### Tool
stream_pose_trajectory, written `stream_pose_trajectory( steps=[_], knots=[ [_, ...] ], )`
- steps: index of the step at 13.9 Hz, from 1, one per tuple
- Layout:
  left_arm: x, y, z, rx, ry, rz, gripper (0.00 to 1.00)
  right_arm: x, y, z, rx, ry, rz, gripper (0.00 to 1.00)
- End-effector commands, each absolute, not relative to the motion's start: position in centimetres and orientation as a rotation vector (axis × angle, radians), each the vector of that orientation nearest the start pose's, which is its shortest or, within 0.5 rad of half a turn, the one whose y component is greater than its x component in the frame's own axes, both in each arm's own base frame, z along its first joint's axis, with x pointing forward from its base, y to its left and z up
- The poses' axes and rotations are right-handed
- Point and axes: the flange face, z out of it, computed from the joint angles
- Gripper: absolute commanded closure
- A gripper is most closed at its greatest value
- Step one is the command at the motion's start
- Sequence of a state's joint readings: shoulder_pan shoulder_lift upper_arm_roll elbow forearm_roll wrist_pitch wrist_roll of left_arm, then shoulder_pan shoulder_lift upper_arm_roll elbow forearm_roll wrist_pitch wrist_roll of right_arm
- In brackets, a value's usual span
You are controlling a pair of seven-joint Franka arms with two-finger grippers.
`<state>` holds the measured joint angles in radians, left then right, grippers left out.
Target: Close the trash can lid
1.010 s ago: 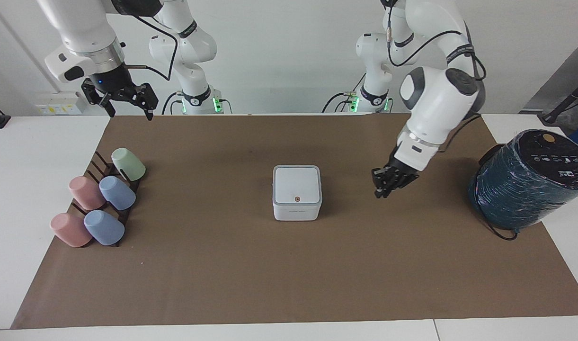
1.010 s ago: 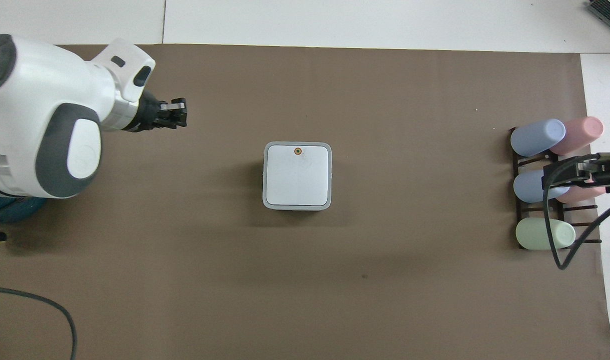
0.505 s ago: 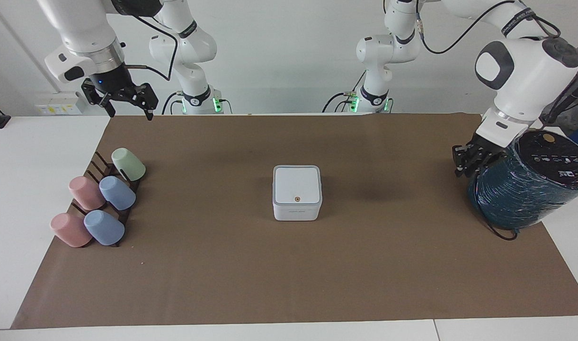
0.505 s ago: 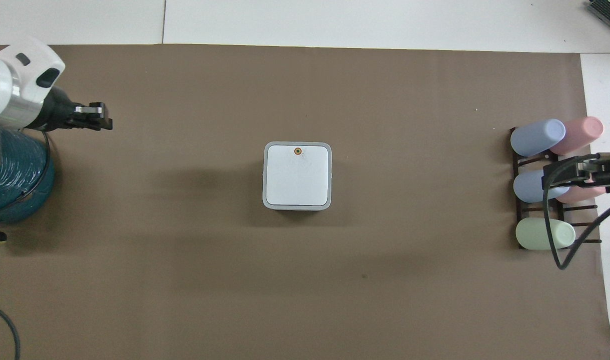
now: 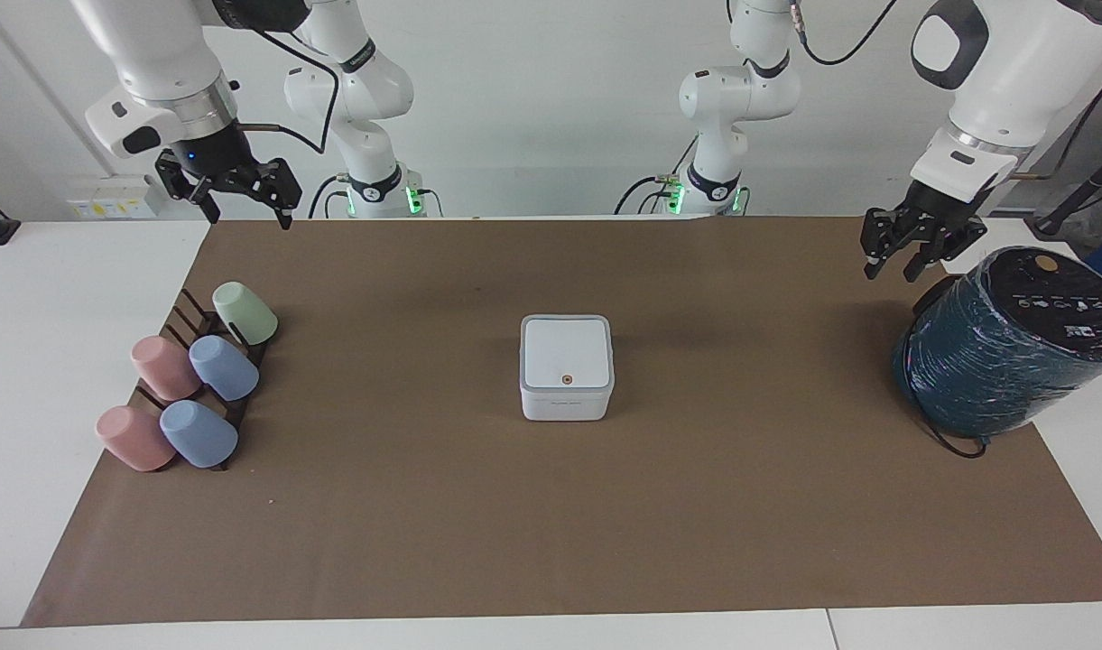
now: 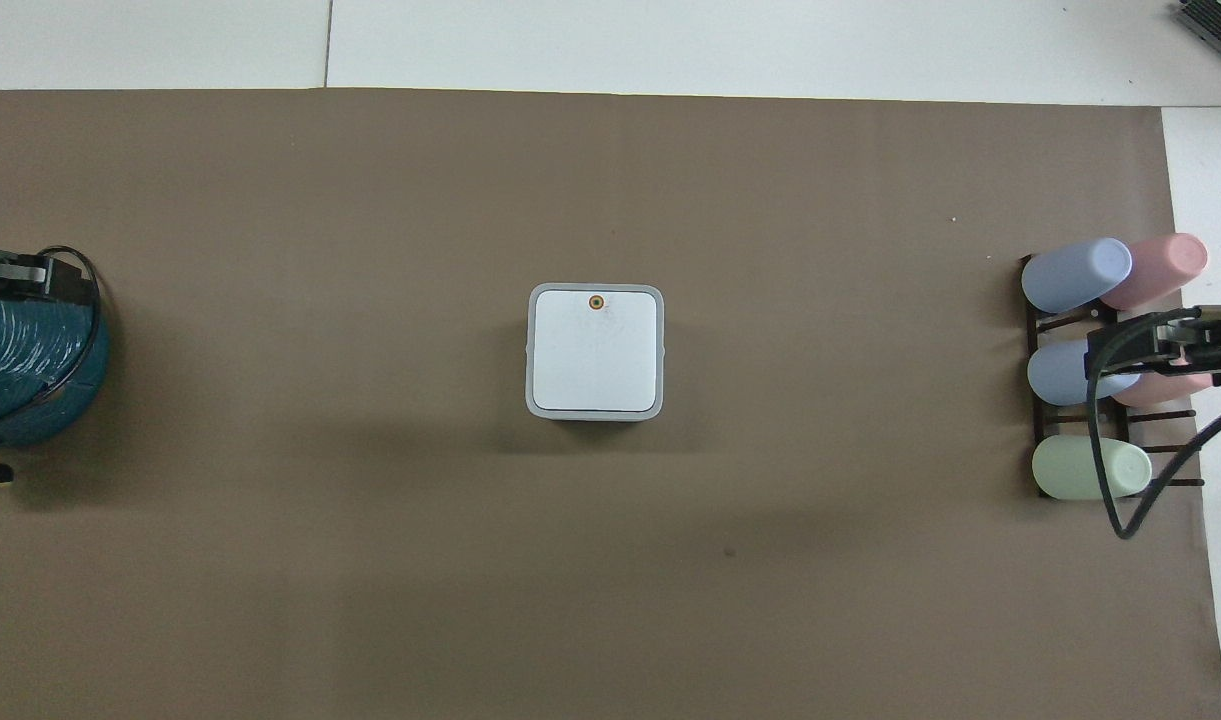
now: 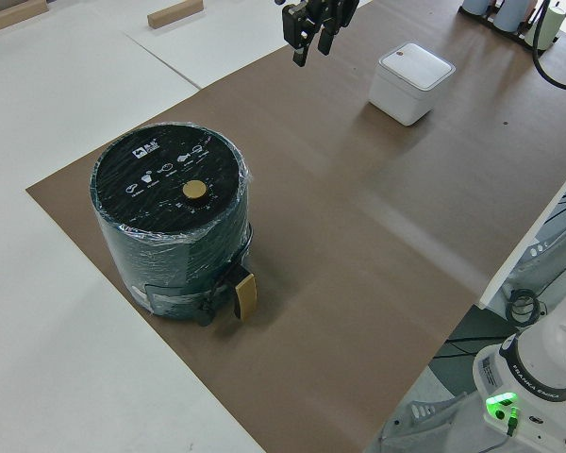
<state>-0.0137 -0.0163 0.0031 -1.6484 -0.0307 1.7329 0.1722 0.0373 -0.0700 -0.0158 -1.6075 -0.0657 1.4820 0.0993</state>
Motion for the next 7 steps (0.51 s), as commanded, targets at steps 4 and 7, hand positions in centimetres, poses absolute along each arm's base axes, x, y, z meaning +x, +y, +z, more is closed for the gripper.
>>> stream_pose_trajectory(
  steps=[4, 7],
  knots=[
    [55.8, -1.7, 61.6, -3.124, 0.304, -0.176, 0.00, 51.7, 0.2, 63.9, -3.201, 0.106, 0.071, 0.00],
    [55.8, -0.8, 61.6, -3.125, 0.282, -0.174, 0.00, 51.7, 0.3, 63.9, -3.203, 0.104, 0.071, 0.00]
  ],
)
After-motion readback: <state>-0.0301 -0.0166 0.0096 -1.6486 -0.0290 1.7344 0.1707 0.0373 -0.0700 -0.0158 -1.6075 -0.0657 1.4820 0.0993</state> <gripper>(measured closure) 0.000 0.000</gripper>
